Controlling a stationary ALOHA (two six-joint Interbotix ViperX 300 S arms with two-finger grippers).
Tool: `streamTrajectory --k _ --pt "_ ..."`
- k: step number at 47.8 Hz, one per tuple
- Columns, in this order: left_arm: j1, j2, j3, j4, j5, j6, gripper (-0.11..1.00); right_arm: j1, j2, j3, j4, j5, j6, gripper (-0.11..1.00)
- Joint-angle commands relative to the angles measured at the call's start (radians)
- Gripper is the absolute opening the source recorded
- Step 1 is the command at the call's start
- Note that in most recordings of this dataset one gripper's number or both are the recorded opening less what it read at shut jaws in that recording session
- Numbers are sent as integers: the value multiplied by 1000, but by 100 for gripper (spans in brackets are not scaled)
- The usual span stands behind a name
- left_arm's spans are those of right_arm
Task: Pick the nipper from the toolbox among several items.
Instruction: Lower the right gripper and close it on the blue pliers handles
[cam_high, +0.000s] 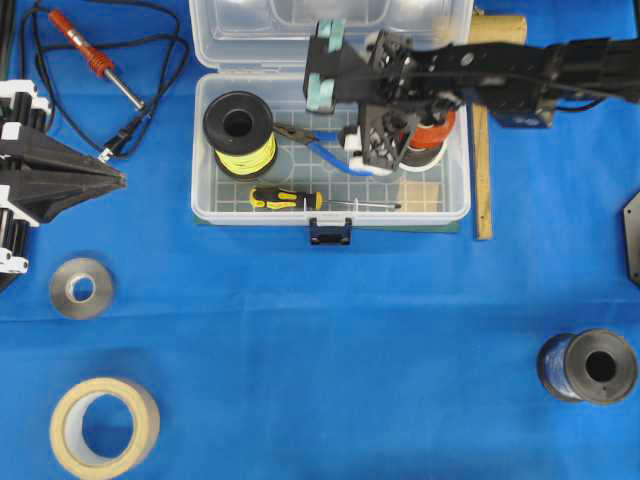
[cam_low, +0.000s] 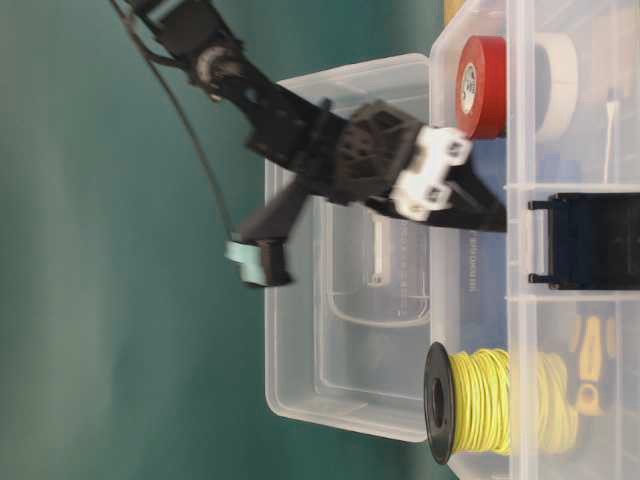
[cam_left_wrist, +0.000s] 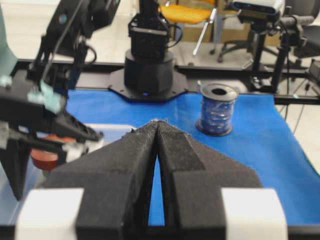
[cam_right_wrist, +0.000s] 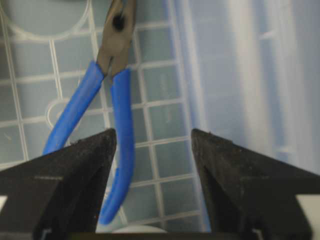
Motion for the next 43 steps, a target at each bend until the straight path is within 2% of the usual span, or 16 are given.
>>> streamTrajectory --k 1,9,14,17,21,23,32,43 --pt "-2 8 -8 -2 -3 0 0 0 8 -20 -3 -5 -2 62" --pt "0 9 -6 -2 -3 0 0 0 48 -32 -3 -6 0 63" --pt "0 8 -3 -2 -2 0 0 -2 54 -35 -3 -6 -8 59" --pt "2 8 -3 -2 -2 0 0 0 52 -35 -5 -3 -18 47" --pt "3 8 -2 -2 -2 0 0 3 54 -35 -3 -3 -40 23" --pt "6 8 -2 -2 -2 0 0 5 52 -35 -2 -2 -48 14" --pt "12 8 -2 -2 0 0 0 6 18 -38 6 -2 -48 13" --pt "12 8 -3 -3 0 -2 0 6 -109 -37 8 28 -44 13"
